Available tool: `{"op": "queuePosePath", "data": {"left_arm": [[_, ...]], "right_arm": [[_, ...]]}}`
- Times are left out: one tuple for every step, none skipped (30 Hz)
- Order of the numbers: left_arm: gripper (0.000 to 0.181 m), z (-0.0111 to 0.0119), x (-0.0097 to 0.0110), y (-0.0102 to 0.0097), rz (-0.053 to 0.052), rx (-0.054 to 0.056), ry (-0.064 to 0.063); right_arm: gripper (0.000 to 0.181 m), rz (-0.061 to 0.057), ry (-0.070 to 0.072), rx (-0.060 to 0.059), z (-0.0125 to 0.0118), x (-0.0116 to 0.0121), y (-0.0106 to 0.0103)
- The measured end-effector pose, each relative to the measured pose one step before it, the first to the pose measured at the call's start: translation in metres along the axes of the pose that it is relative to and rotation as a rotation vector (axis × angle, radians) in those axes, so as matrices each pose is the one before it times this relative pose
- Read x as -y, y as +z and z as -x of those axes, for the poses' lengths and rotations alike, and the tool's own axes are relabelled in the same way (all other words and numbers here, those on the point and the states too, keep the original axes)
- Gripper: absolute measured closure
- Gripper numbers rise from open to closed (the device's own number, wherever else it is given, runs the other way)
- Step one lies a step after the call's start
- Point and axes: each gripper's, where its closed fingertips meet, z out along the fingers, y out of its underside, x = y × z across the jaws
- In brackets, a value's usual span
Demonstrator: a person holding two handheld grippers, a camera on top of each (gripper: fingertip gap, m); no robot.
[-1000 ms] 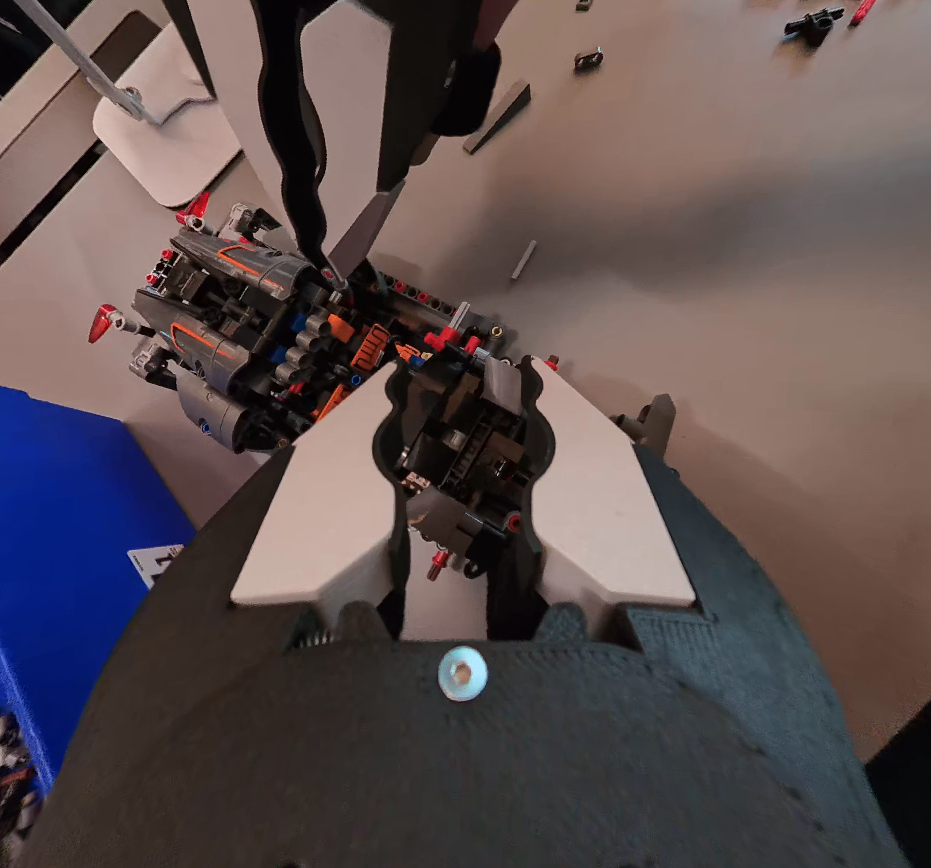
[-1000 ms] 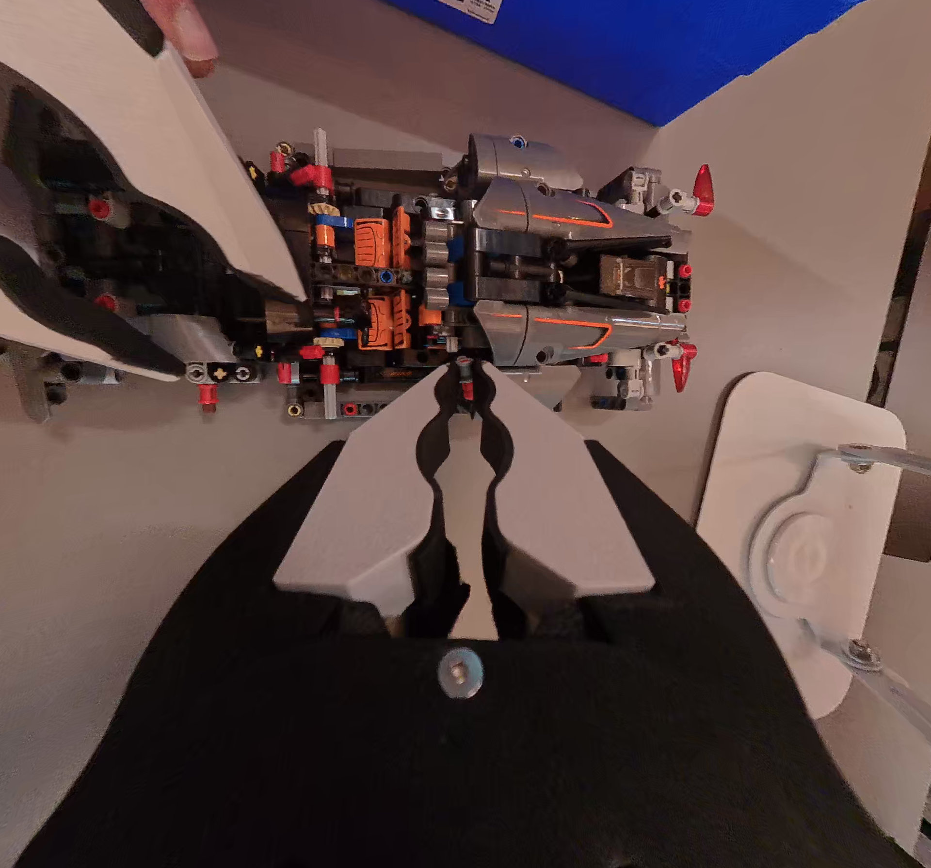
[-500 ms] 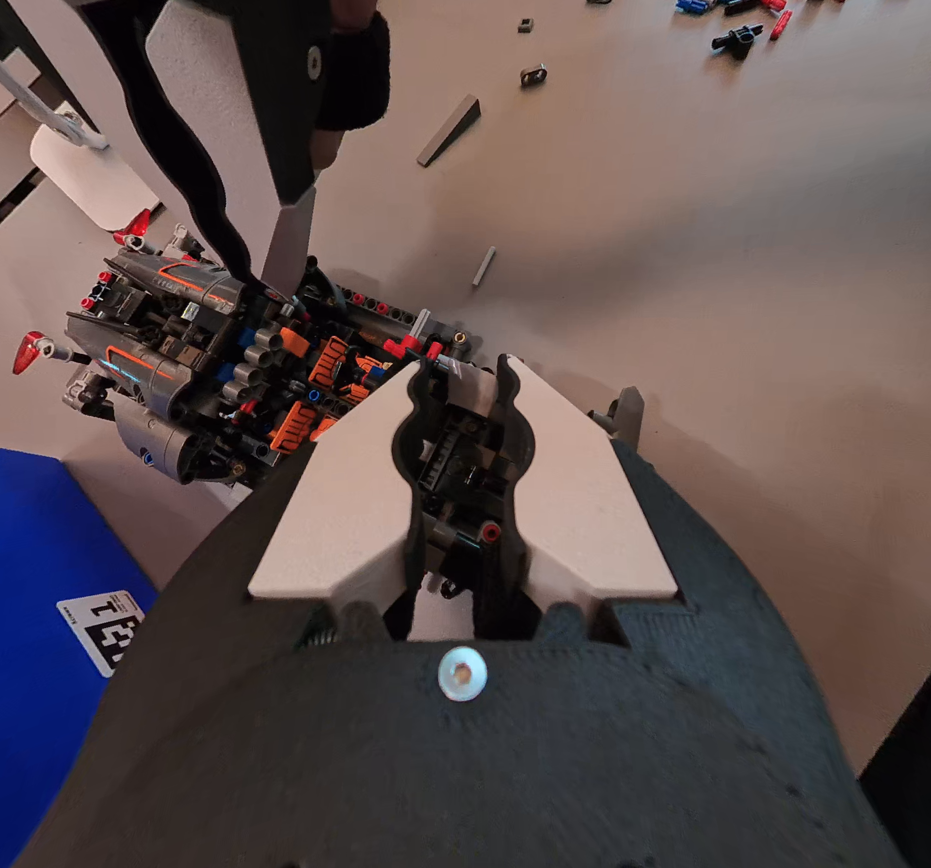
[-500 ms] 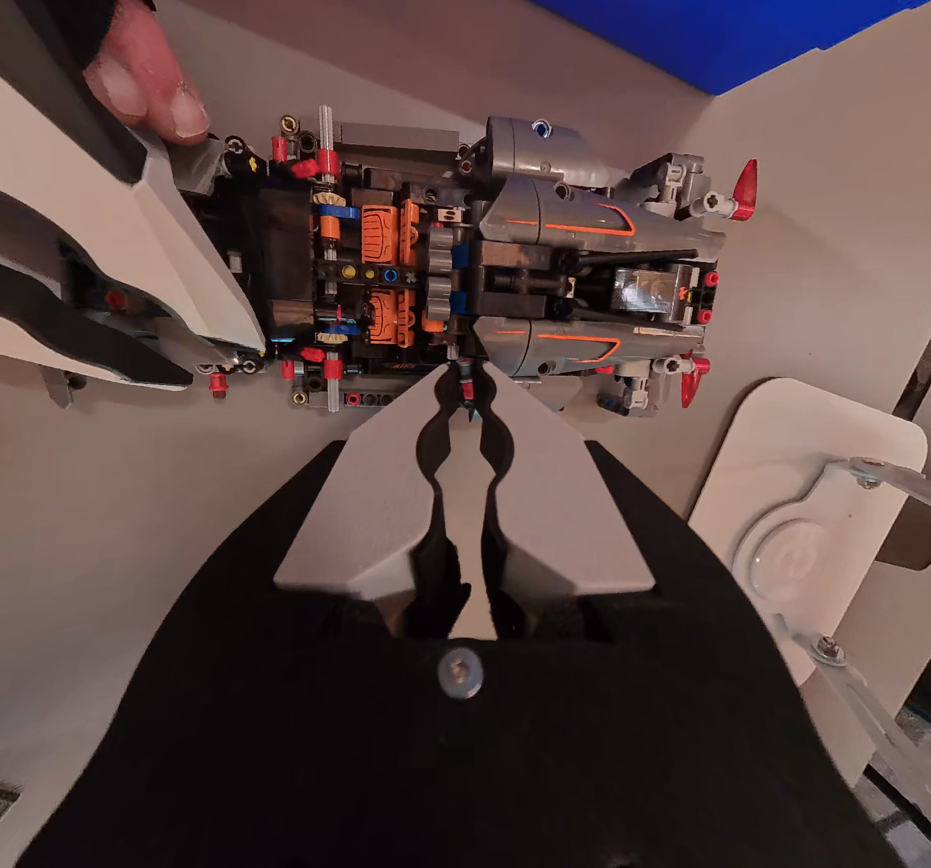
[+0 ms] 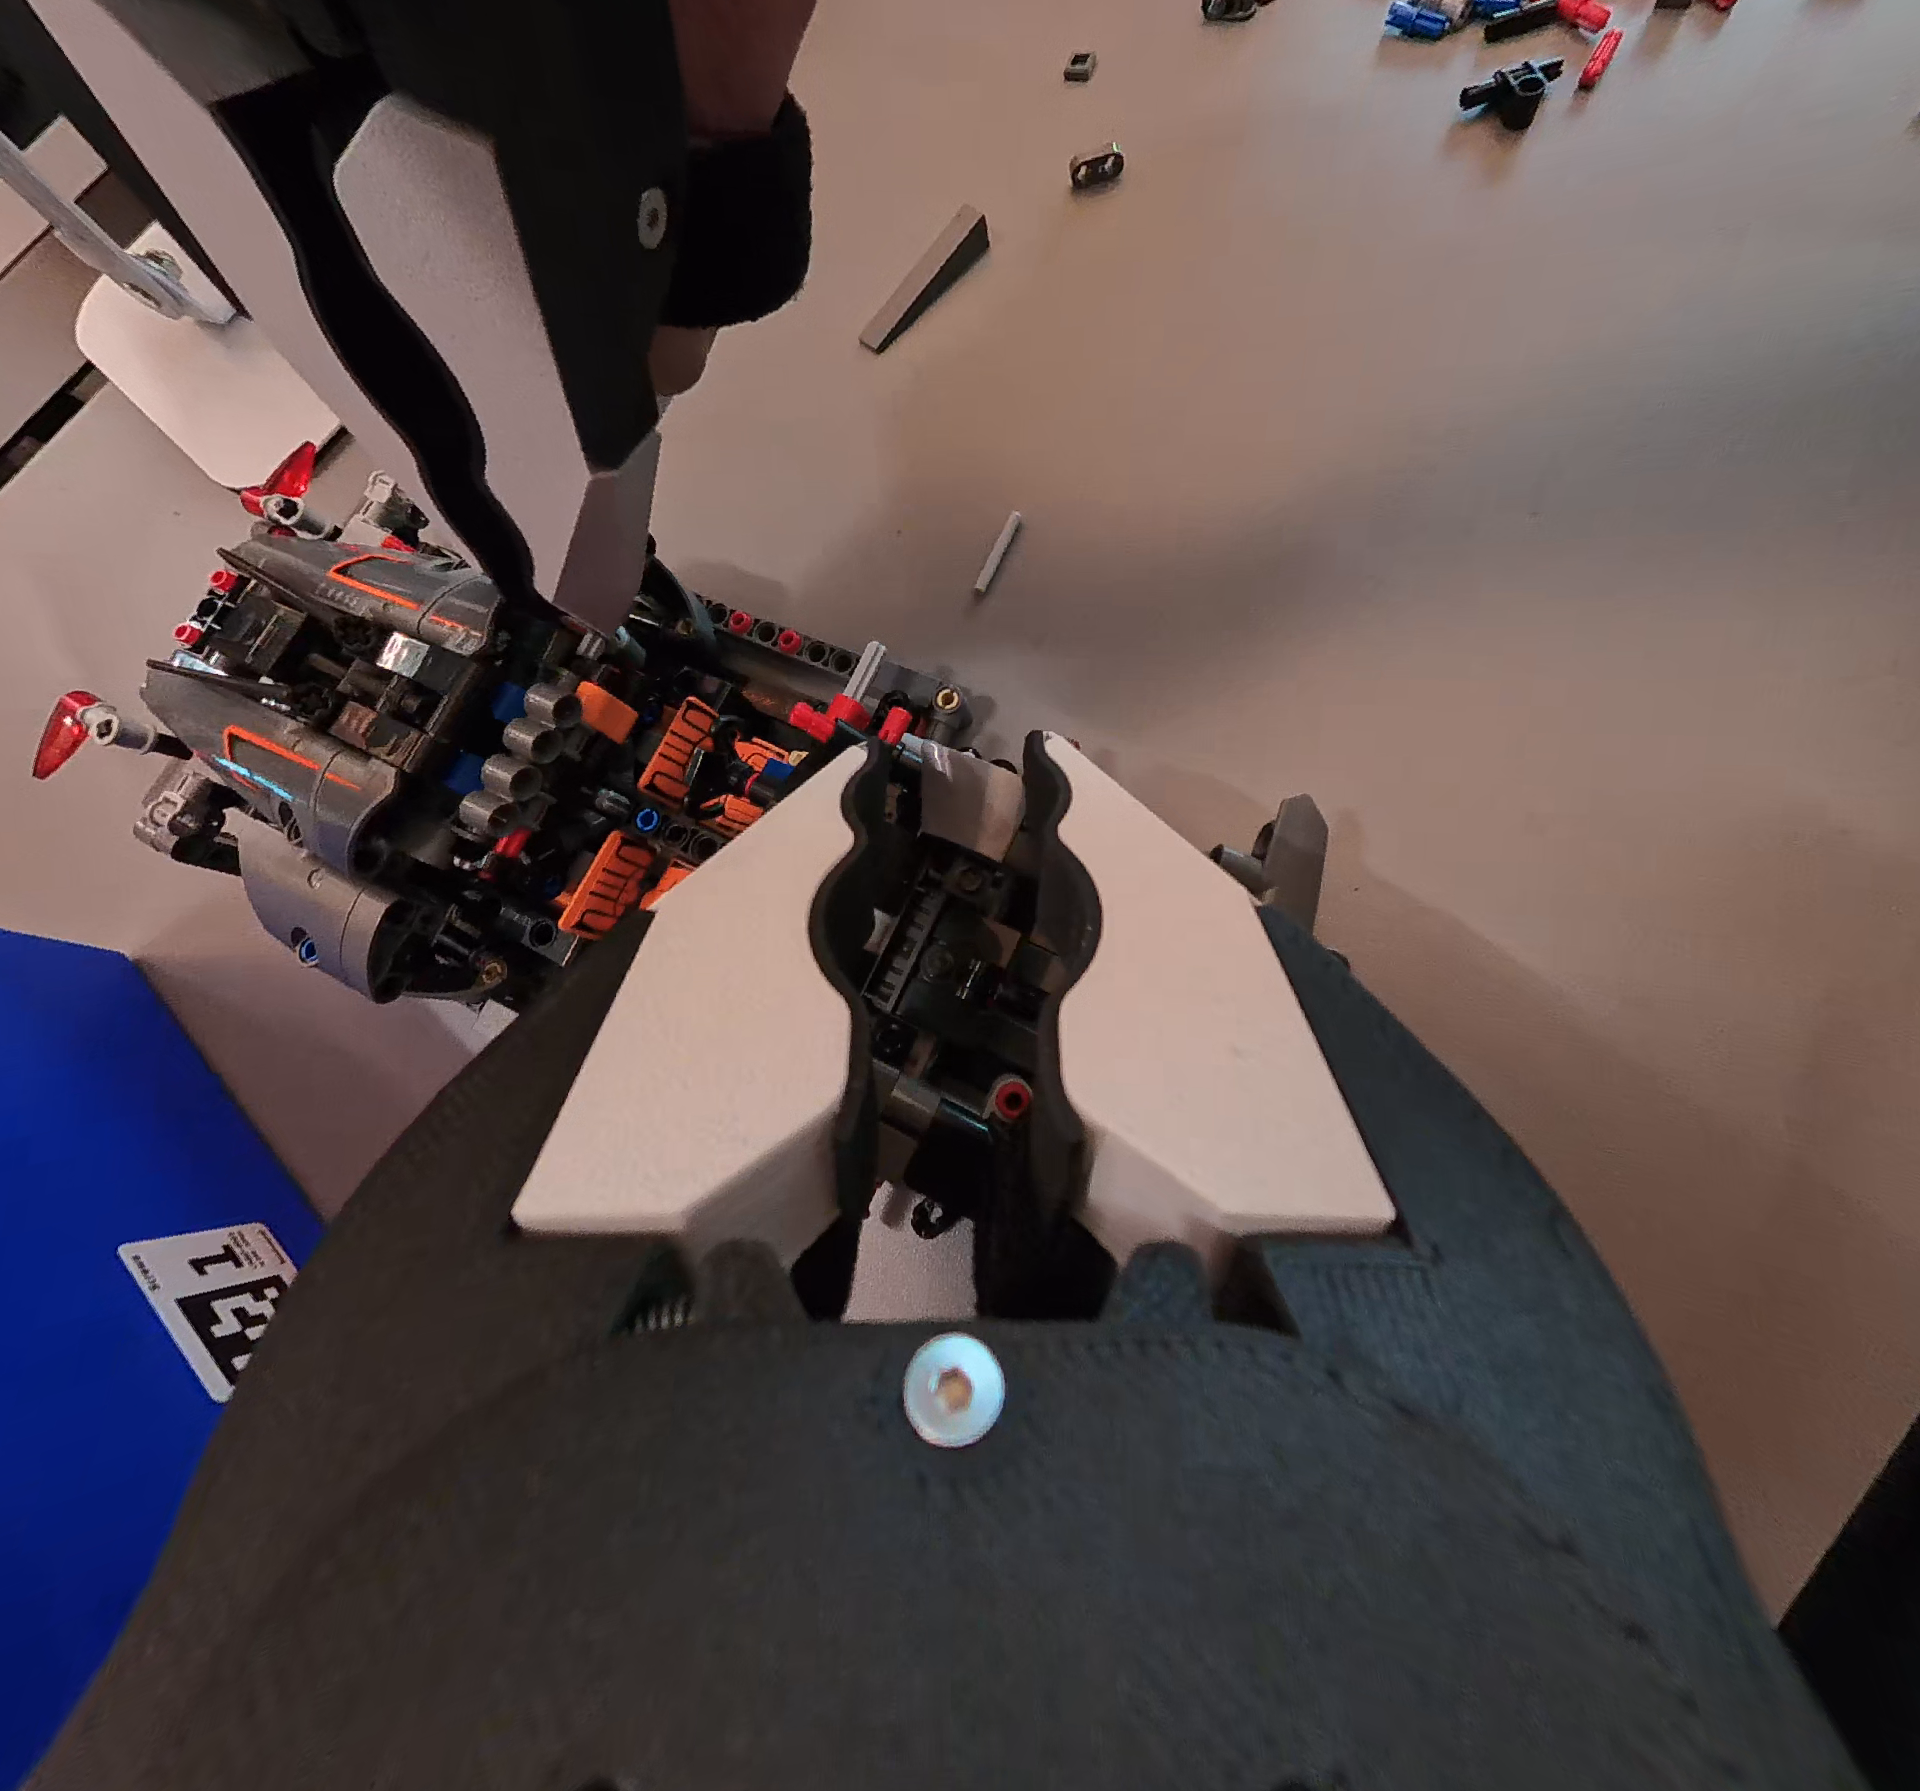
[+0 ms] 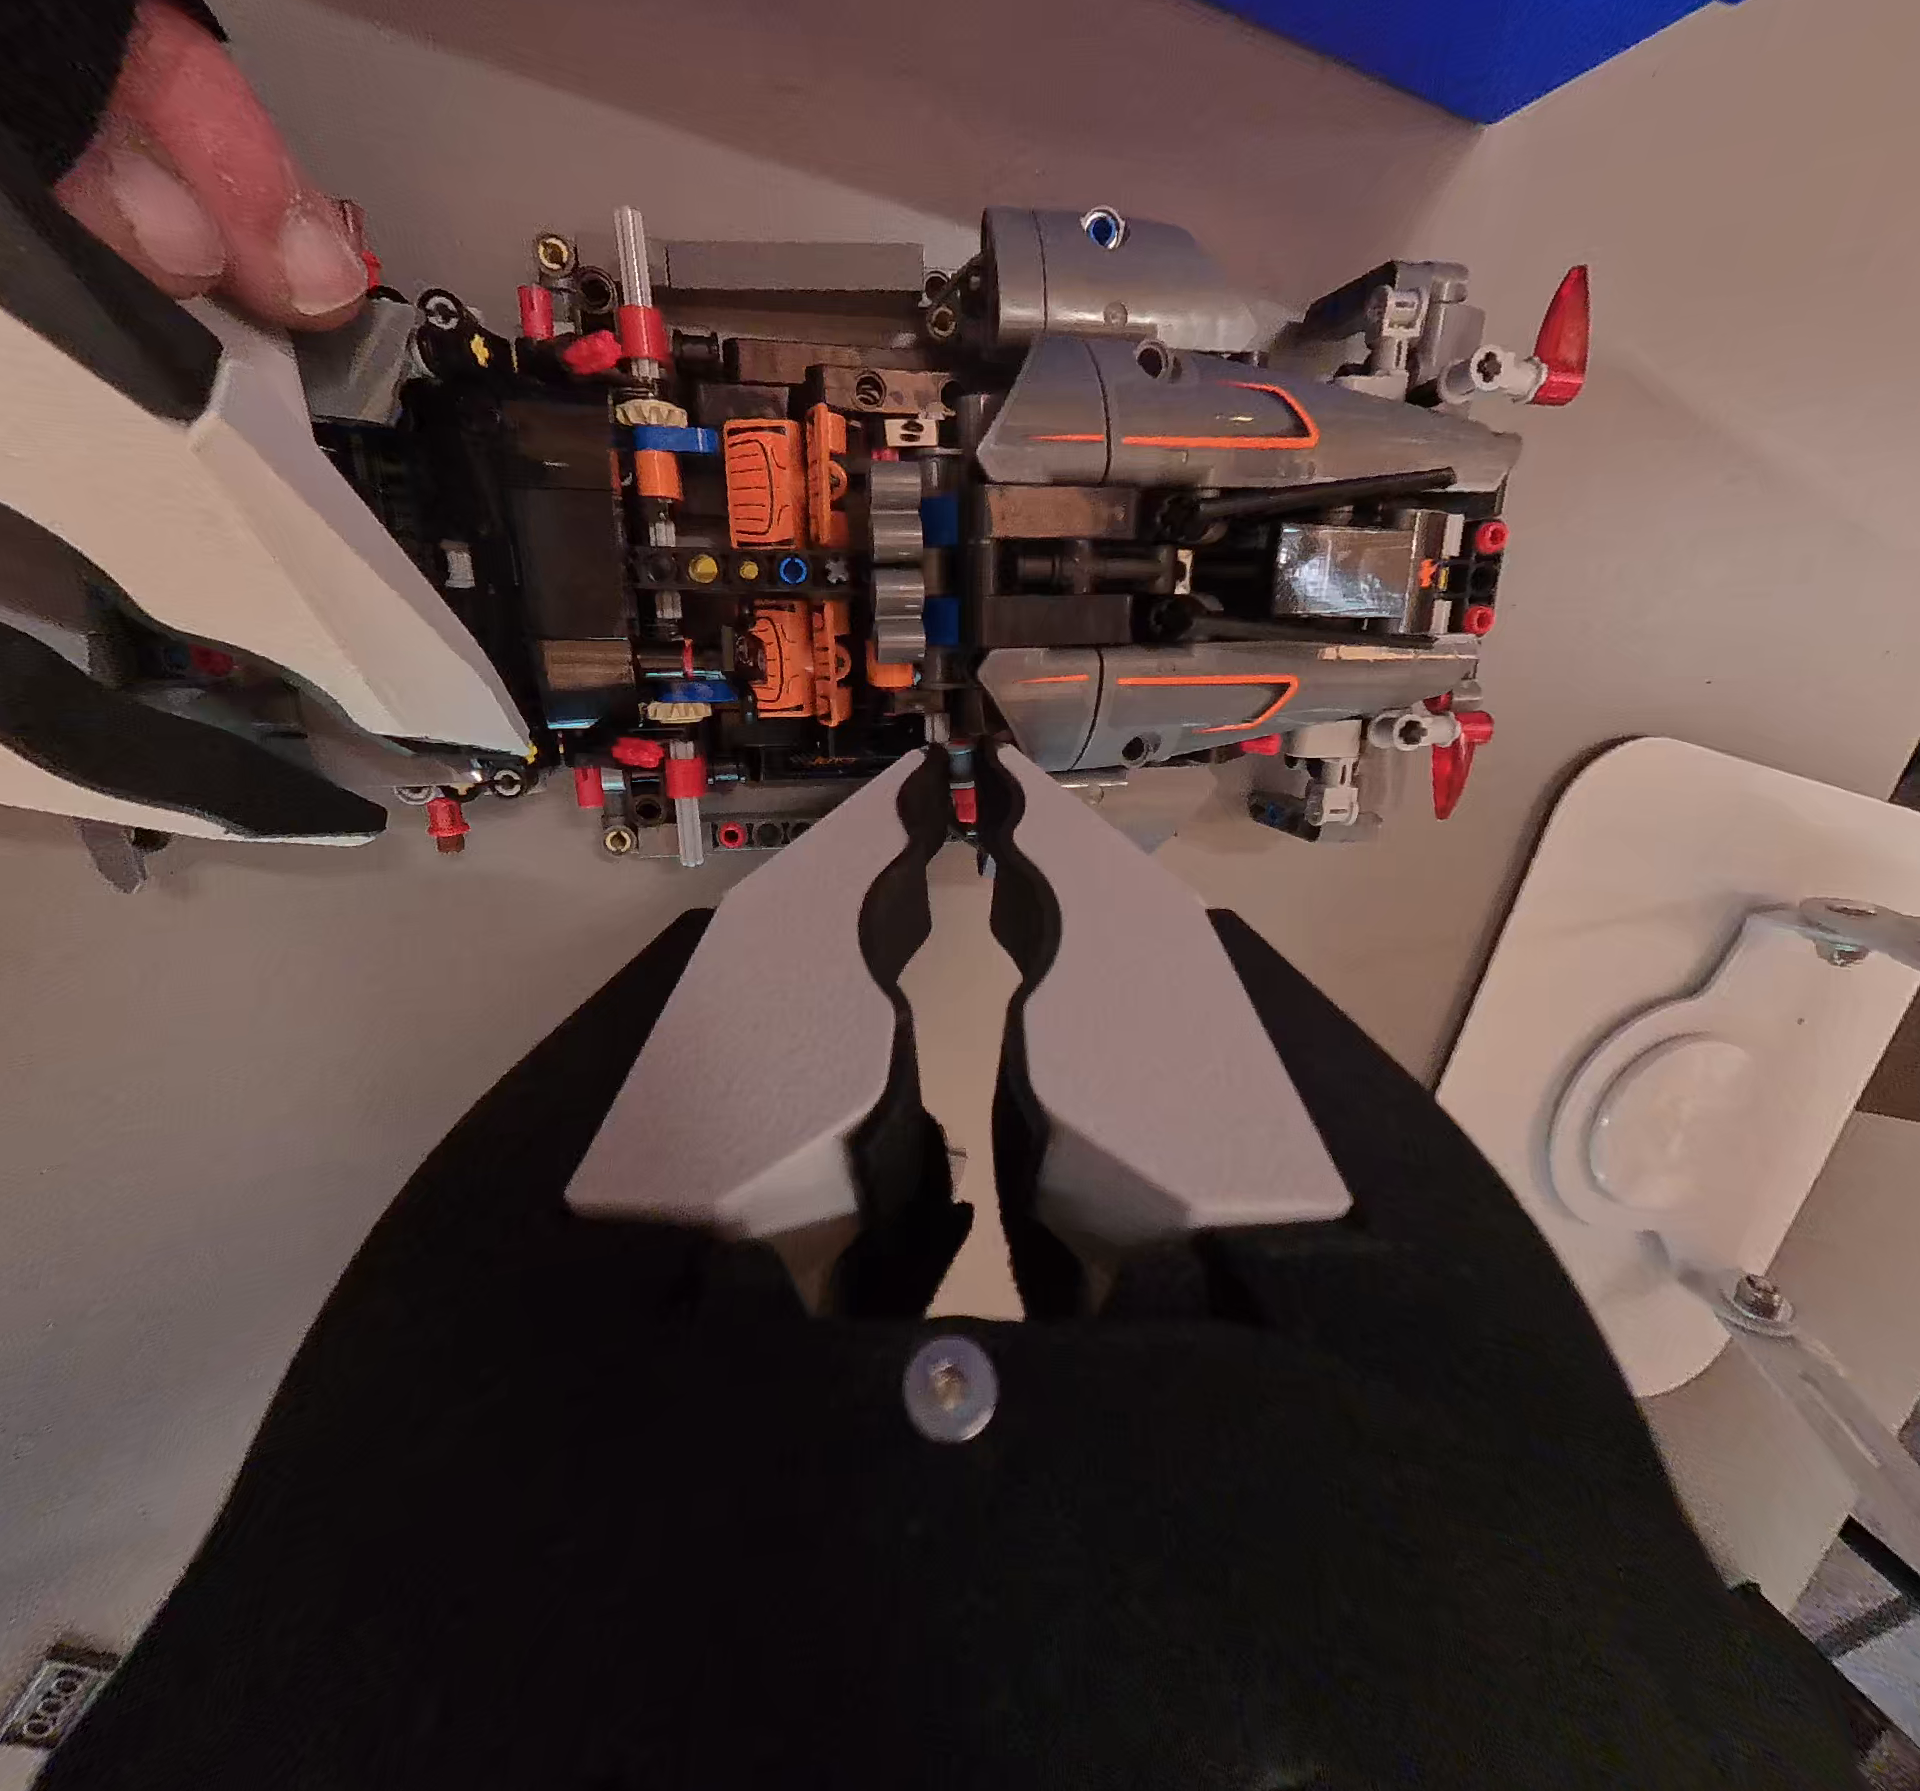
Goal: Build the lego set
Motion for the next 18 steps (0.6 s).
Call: {"op": "queuePosePath", "data": {"left_arm": [[0.157, -0.00009, 0.00004, 0.00002, -0.0003, -0.0011, 0.0009], [0.157, 0.00007, -0.00010, 0.00005, 0.0009, -0.0018, 0.0010], [0.158, 0.00023, -0.00028, 0.00010, 0.0034, -0.0010, -0.0003], [0.158, 0.00000, 0.00006, 0.00011, 0.0021, -0.0028, -0.0023], [0.158, 0.00010, 0.00005, -0.00003, 0.0004, -0.0021, -0.0032], [0.158, 0.00035, 0.00005, -0.00017, -0.0012, 0.0018, -0.0003], [0.157, 0.00036, 0.00002, -0.00037, -0.0018, 0.0014, -0.0011], [0.157, -0.00021, 0.00010, -0.00057, -0.0035, -0.0041, -0.0059], [0.157, -0.00024, -0.00014, -0.00083, -0.0043, -0.0062, -0.0069], [0.156, -0.00037, -0.00023, -0.00109, -0.0038, -0.0070, -0.0062], [0.154, -0.00030, -0.00039, -0.00134, -0.0008, -0.0064, -0.0063], [0.154, 0.00002, 0.00082, -0.00228, -0.0056, -0.0038, -0.0043], [0.154, 0.00059, 0.00347, -0.00342, -0.0203, 0.0020, 0.0009], [0.156, 0.00115, 0.00460, -0.00412, -0.0239, 0.0025, -0.0015], [0.156, 0.00227, 0.00431, -0.00397, -0.0197, 0.0049, -0.0088], [0.158, 0.00440, 0.00279, -0.00338, -0.0080, 0.0137, -0.0054], [0.159, 0.00625, 0.00177, -0.00302, -0.0010, 0.0245, 0.0028], [0.160, 0.00763, 0.00147, -0.00235, 0.0013, 0.0294, 0.0012]], "right_arm": [[0.178, 0.0070, 0.0008, 0.0041, 0.00003, -0.00007, 0.00004], [0.178, 0.0107, 0.0021, 0.0057, -0.00008, 0.00014, 0.00019], [0.178, 0.0069, 0.0057, 0.0070, -0.00019, 0.00039, 0.00055], [0.178, 0.0028, 0.0097, 0.0104, 0.00000, 0.00004, 0.00019], [0.178, -0.0023, 0.0128, 0.0128, 0.00006, 0.00004, -0.00006], [0.178, -0.0084, 0.0157, 0.0106, -0.00025, 0.00064, -0.00037], [0.178, -0.0113, 0.0051, -0.0010, -0.00033, 0.00109, -0.00079], [0.177, -0.0122, 0.0090, 0.0018, 0.00069, 0.00070, -0.00192], [0.175, -0.0283, 0.0117, 0.0018, 0.00048, 0.00229, -0.00544], [0.180, -0.0393, 0.0032, -0.0184, -0.00232, 0.00334, -0.00882], [0.181, -0.0264, 0.0099, -0.0298, -0.00532, 0.00120, -0.00943], [0.181, -0.0201, 0.0177, -0.0150, -0.00436, 0.00031, -0.00751], [0.181, -0.0146, 0.0117, 0.0068, -0.00040, -0.00002, -0.00430], [0.181, -0.0021, 0.0021, 0.0060, 0.00070, -0.00150, -0.00097], [0.181, 0.0119, -0.0019, 0.0060, 0.00170, -0.00324, 0.00193], [0.181, 0.0061, -0.0078, 0.0047, 0.00240, -0.00167, 0.00379], [0.181, -0.0073, -0.0100, 0.0102, 0.00368, 0.00114, 0.00442], [0.181, -0.0066, -0.0099, 0.0087, 0.00341, 0.00152, 0.00476]]}}
